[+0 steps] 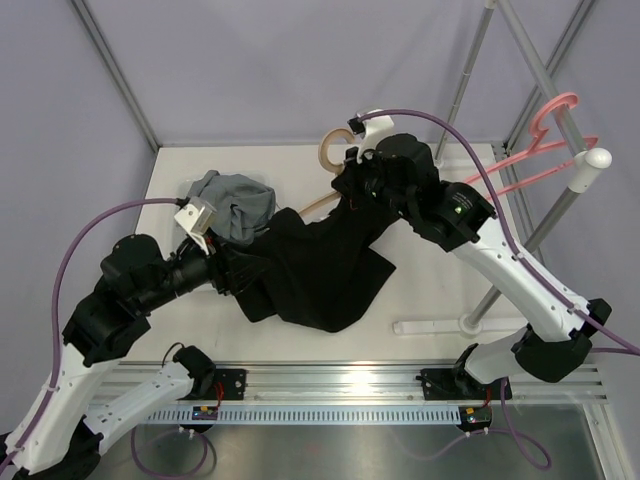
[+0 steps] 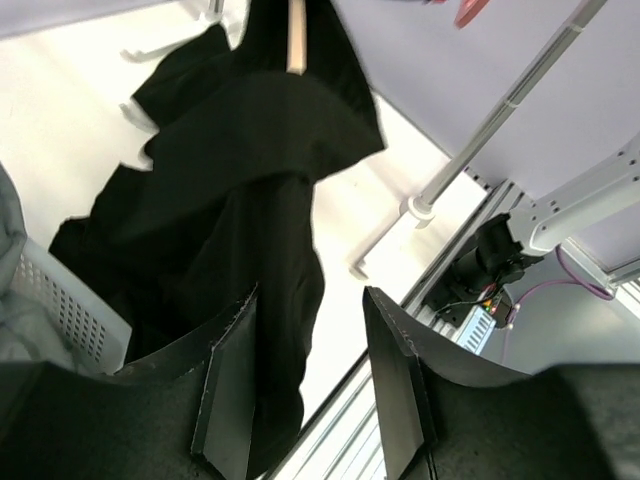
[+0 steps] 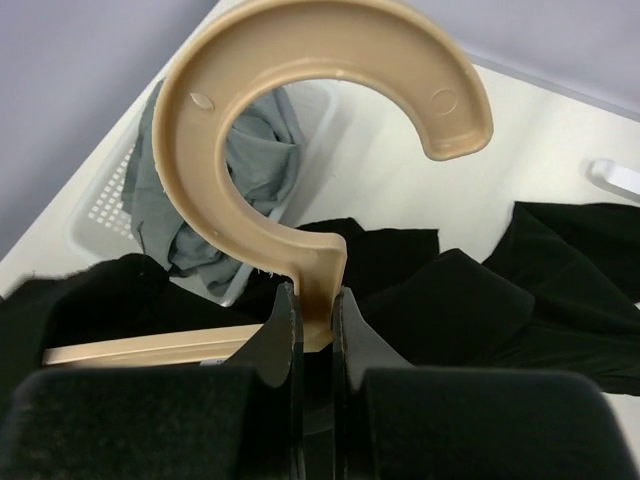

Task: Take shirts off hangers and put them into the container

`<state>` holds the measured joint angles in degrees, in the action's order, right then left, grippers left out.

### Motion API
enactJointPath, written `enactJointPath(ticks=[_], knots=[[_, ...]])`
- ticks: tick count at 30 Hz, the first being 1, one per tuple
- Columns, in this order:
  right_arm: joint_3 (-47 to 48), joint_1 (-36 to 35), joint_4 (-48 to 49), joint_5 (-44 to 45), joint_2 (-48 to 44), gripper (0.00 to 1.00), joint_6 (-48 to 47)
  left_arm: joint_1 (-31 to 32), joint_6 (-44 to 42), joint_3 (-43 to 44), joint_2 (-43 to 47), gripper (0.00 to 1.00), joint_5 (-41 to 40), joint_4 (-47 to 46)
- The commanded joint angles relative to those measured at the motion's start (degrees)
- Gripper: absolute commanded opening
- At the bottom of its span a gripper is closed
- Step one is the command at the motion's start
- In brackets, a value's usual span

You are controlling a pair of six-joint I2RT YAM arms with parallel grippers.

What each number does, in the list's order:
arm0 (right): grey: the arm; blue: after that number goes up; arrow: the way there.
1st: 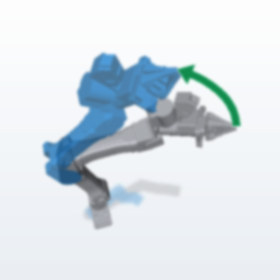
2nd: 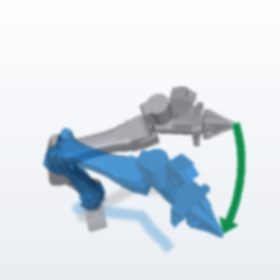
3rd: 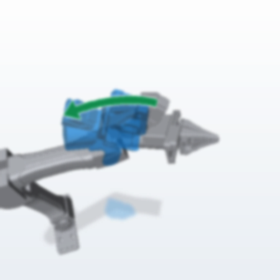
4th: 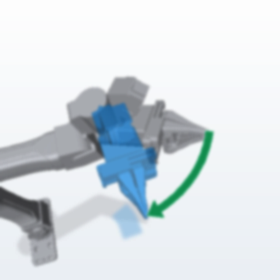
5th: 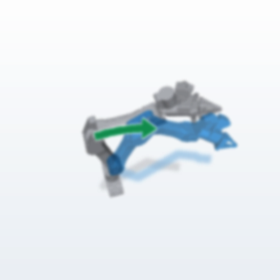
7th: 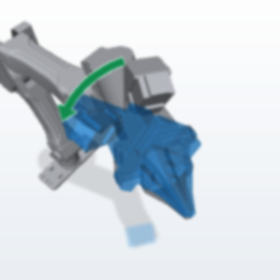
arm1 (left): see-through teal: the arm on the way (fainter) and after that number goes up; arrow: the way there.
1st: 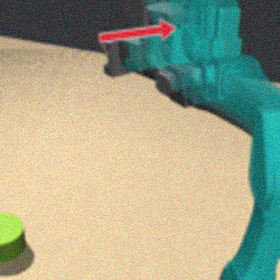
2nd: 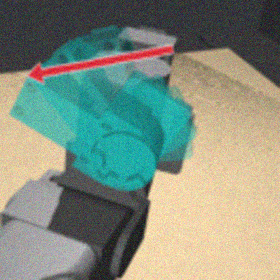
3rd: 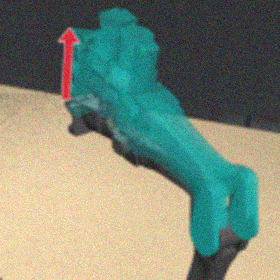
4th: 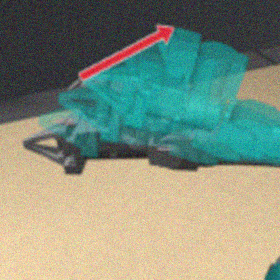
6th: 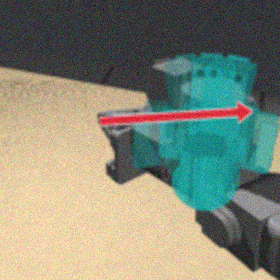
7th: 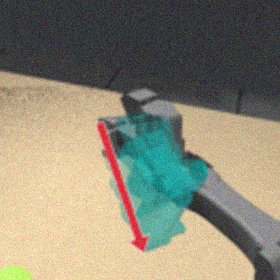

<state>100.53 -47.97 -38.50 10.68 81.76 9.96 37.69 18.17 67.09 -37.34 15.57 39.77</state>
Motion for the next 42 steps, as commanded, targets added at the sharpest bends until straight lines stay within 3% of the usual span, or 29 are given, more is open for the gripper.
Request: enactJointPath(ticks=[1, 4, 5, 8, 10, 11, 15, 22, 28, 31, 37, 39, 40, 42], knots=[[4.93, 0.68, -0.25, 5.49, -3.97, 0.0, -1.52, 0.1, 0.55, -1.08, 0.87, 0.47, -1.07, 0.57], [5.38, 0.68, -0.96, 6.89, -5.55, 0.0, -1.96, 0.1, 0.63, -1.09, 0.78, 0.37, -1.86, 1.01], [5.73, 0.68, -1.4, 7.6, -5.82, 0.0, -2.39, 0.1, 0.72, -0.91, 0.35, 0.23, -1.95, 1.36], [8.0, 0.85, -2.89, 9.1, -6.34, 0.0, -3.27, 0.19, 1.07, -1.26, -1.15, 0.16, -1.25, 1.63], [9.24, 0.86, -3.51, 9.36, -6.52, 0.0, -3.54, 0.19, 1.34, -2.13, -1.94, 0.02, -1.16, 1.45], [10.55, 0.94, -4.21, 9.62, -6.52, 0.0, -3.71, 0.19, 1.42, -2.23, -2.03, 0.0, -1.59, 1.37], [11.71, 0.94, -4.92, 10.76, -7.05, 0.0, -3.89, 0.19, 1.6, -2.4, -1.33, 0.0, -4.57, 0.05], [8.55, 1.12, -2.38, 37.18, -11.6, 0.0, -6.0, 0.19, 4.15, -3.28, 8.5, 0.0, -23.9, 0.05], [3.36, 2.35, 2.81, 46.88, -17.14, 0.0, -4.95, 0.19, 7.75, -3.02, 14.84, 0.0, -36.83, 3.38], [0.9, 2.61, 3.61, 47.68, -19.43, 0.0, -1.17, 0.19, 8.19, -2.41, 13.27, 0.0, -35.8, 5.49], [0.63, 3.14, 2.73, 30.42, -18.04, 0.0, 4.11, 0.19, 6.27, -6.35, 10.98, 0.0, -24.73, -1.43], [0.19, 3.14, 3.52, 26.87, -17.42, 0.0, 3.58, 0.19, 2.67, -7.67, 9.75, 0.0, -16.39, -6.62], [0.54, 3.14, 3.17, 23.2, -16.38, 0.0, 3.32, 0.19, 1.79, -7.59, 8.87, 0.1, -14.1, -7.5], [1.16, 3.23, 1.86, 20.63, -15.23, 0.0, 3.4, 0.19, -2.16, -7.33, 6.68, 0.19, -10.22, -10.23]])
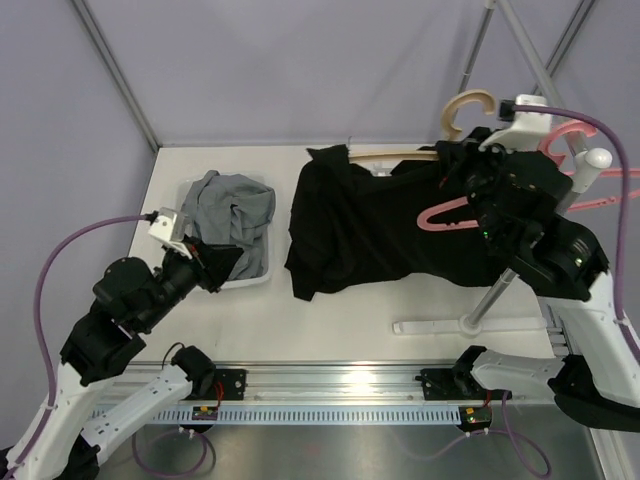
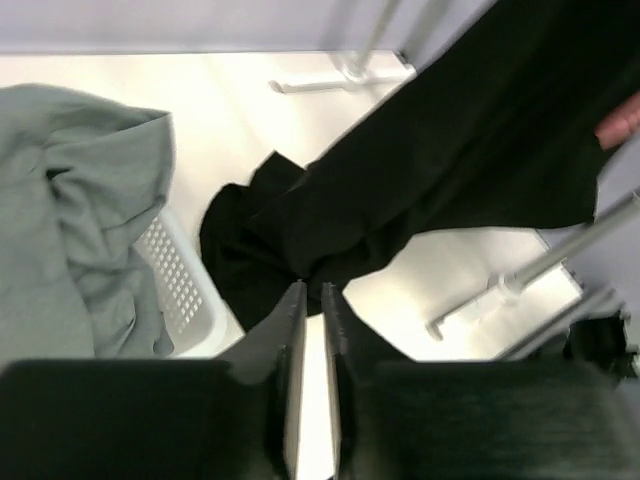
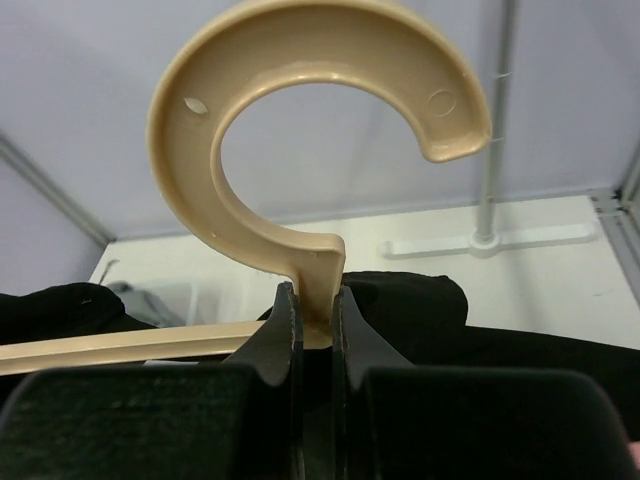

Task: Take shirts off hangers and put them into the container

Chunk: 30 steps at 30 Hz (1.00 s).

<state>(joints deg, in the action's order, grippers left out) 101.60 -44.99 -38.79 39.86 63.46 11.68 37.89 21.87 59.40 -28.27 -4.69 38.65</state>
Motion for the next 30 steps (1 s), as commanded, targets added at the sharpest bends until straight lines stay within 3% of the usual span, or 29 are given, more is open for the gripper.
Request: enactJointPath(ticks=[1, 5, 8, 14, 20, 22, 24, 25, 26, 30], knots=[[0.35, 0.17, 1.7, -9.87, 3.25, 0.0, 1.68, -0.01, -7.61, 0.89, -3.1, 0.31, 11.7, -9.47], [0.44, 0.17, 1.26, -13.83, 3.16, 0.0, 1.85, -0.1, -17.27, 2.92, -4.34, 0.56, 13.47, -13.33], [1.4, 0.17, 0.12, -16.03, 3.69, 0.0, 1.94, -0.1, -18.79, 2.3, -3.28, 0.7, 14.79, -18.69], [4.65, 0.17, -1.29, -20.25, 5.09, 0.0, 2.55, -0.01, -18.97, 4.5, -10.39, 0.73, 17.26, -17.3], [8.7, 0.17, -2.7, -22.98, 6.15, 0.0, 2.91, -0.1, -17.39, 0.9, -13.38, 0.73, 21.3, -21.42], [9.75, 0.17, -2.87, -22.28, 6.32, 0.0, 2.56, -0.01, -16.95, 0.55, -14.17, 0.61, 23.83, -21.78], [10.46, 0.17, -3.14, -20.53, 6.67, 0.0, 2.12, -0.01, -16.25, 0.72, -15.14, 0.33, 24.29, -20.99], [11.15, 0.17, -3.57, -19.48, 6.68, 0.0, 1.51, -0.1, -16.07, 0.89, -15.23, 0.1, 23.5, -20.29], [11.34, 0.17, -3.67, -18.25, 6.68, 0.0, 0.98, -0.01, -15.11, 1.16, -15.23, 0.0, 21.84, -19.41], [9.67, 0.17, -3.23, -6.5, 4.84, 0.0, -0.96, -0.1, -12.3, 0.73, -10.86, 0.0, 10.0, -16.6]])
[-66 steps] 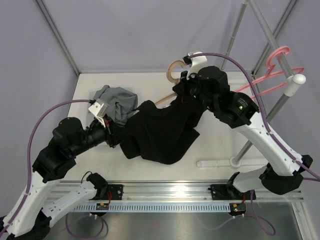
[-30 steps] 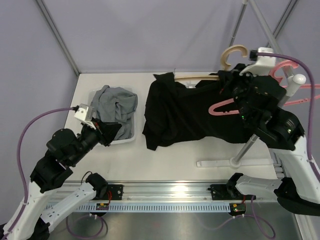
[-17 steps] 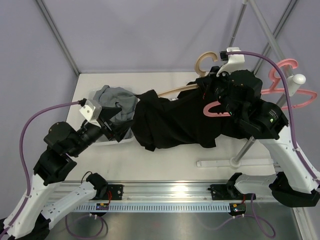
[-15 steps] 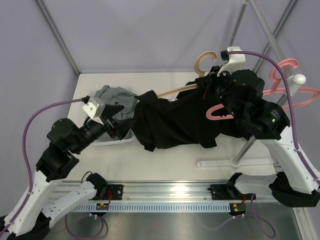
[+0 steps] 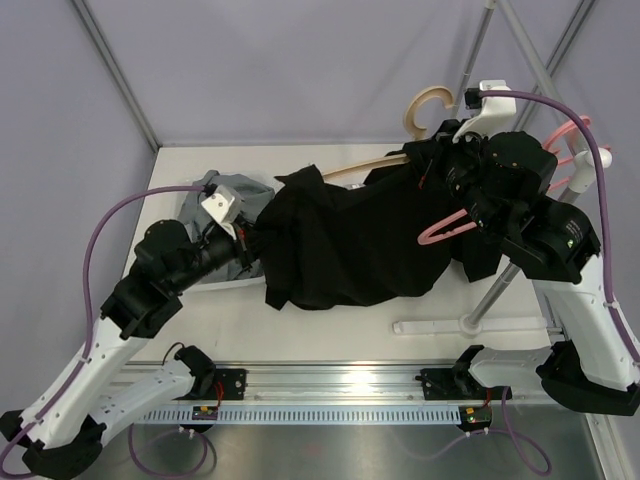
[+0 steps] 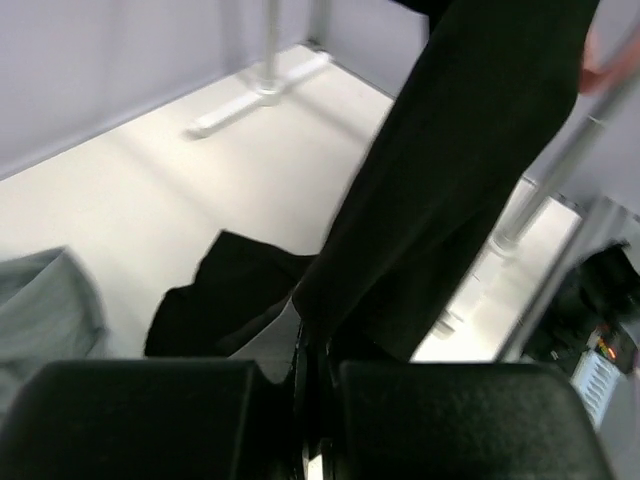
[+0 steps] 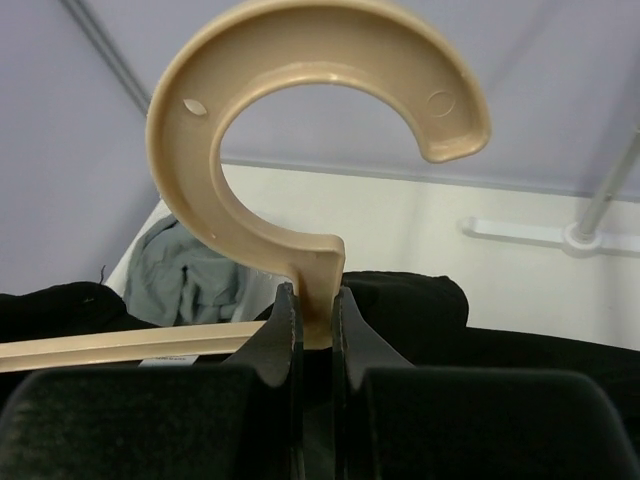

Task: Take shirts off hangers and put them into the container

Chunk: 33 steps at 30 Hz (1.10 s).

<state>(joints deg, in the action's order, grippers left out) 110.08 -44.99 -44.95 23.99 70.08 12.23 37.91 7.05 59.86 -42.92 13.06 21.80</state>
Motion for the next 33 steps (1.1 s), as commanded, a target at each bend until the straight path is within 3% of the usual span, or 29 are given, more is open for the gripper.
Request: enactJointPath(ticks=[1, 4, 9, 12, 16, 18, 27, 30, 33], knots=[[-0.12, 0.17, 3.37, 11.32, -2.14, 0.0, -1.68, -0.12, 3.58, 0.18, 5.02, 0.0, -13.96, 1.13], [-2.93, 0.17, 3.81, 18.18, -3.46, 0.0, -0.37, -0.03, 6.13, -1.75, 10.56, 0.0, -23.22, 0.53], [-7.25, 0.17, 5.93, 25.13, -5.13, 0.0, 2.09, -0.03, 10.0, -5.45, 17.6, 0.0, -30.02, -0.97], [-7.69, 0.26, 6.89, 22.09, -5.74, 0.0, 5.25, -0.03, 9.82, -5.37, 16.73, 0.0, -25.56, -0.19], [-6.9, 0.26, 10.04, 12.76, -5.93, 0.0, 12.01, -0.03, 9.38, -6.06, 11.73, 0.0, -9.07, -1.76], [-6.64, 0.26, 11.11, 9.34, -6.19, 0.0, 14.13, -0.12, 9.47, -7.2, 9.26, 0.0, -6.21, -1.94], [-0.84, 0.26, 8.74, 14.86, -5.93, 0.0, 12.74, -0.12, 15.89, -13.8, 13.56, 0.0, -22.9, 4.65], [-1.1, 0.26, 10.67, 6.45, -5.14, 0.0, 10.19, -0.12, 14.05, -15.03, 14.09, 0.0, -14.94, -0.16], [-0.4, 0.26, 8.05, -5.59, -1.71, 0.0, 5.54, -0.03, 11.15, -12.58, 10.5, 0.02, 2.34, -5.35]])
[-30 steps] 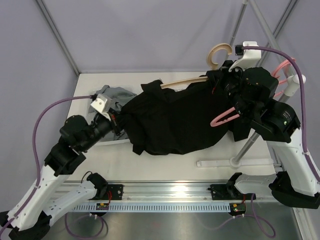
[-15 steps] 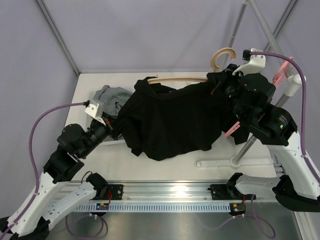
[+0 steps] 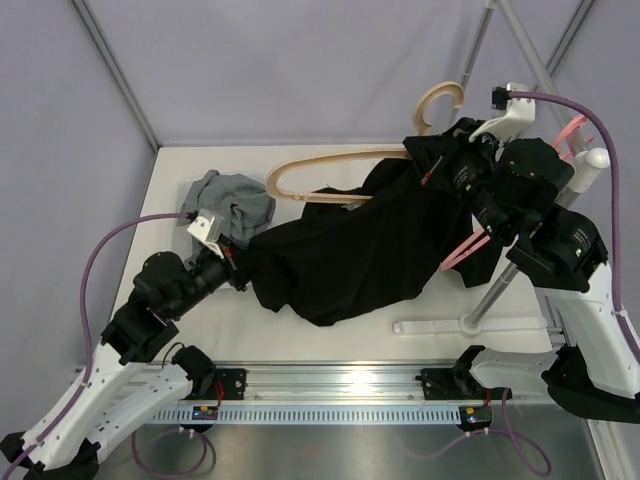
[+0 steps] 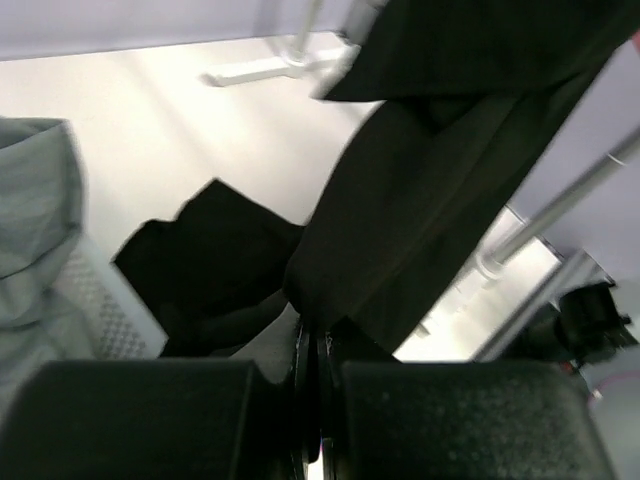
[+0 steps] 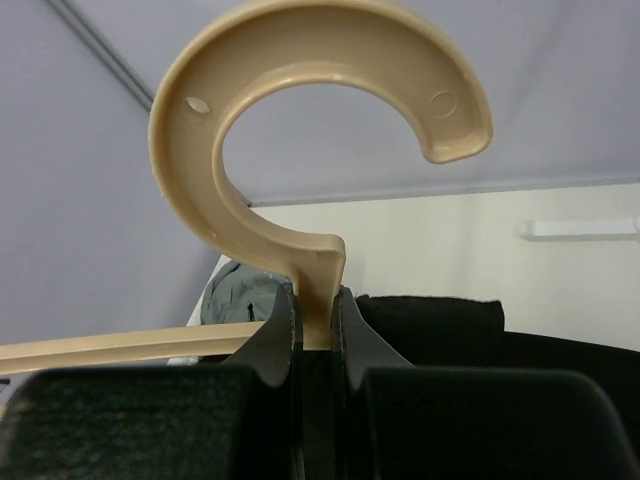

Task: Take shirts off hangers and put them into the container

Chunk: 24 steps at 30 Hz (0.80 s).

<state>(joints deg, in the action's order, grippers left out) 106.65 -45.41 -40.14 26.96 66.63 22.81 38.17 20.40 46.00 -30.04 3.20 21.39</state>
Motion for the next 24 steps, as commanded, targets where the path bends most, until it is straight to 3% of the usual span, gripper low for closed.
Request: enactJointPath(ticks=[1, 4, 10, 12, 13, 20, 24], knots=[[2.43, 0.67, 2.36, -10.24, 2.36, 0.0, -5.75, -0.38, -3.25, 4.33, -5.0, 0.04, 15.4, -6.34], [-3.89, 0.67, 2.78, -13.07, 2.1, 0.0, -8.21, -0.29, -4.58, 10.76, -9.93, 0.08, 22.7, -6.27], [-9.09, 0.67, 1.74, -11.67, 0.08, 0.0, -10.15, -0.29, -8.0, 23.52, -14.16, 0.2, 24.83, -4.16], [-9.09, 0.67, 1.3, -11.23, 0.17, 0.0, -10.94, -0.29, -8.45, 24.22, -13.38, 0.3, 25.01, -4.25], [-9.09, 0.67, 1.21, -11.14, 0.08, 0.0, -11.29, -0.29, -8.36, 23.88, -12.77, 0.44, 24.75, -4.25], [-7.78, 0.67, 0.59, -11.75, 0.69, 0.0, -12.26, -0.29, -7.57, 20.01, -8.63, 0.77, 22.02, -4.51], [-6.46, 0.67, 0.41, -12.37, 1.39, 0.0, -12.09, -0.29, -7.14, 19.48, -9.59, 0.74, 25.08, -5.83]])
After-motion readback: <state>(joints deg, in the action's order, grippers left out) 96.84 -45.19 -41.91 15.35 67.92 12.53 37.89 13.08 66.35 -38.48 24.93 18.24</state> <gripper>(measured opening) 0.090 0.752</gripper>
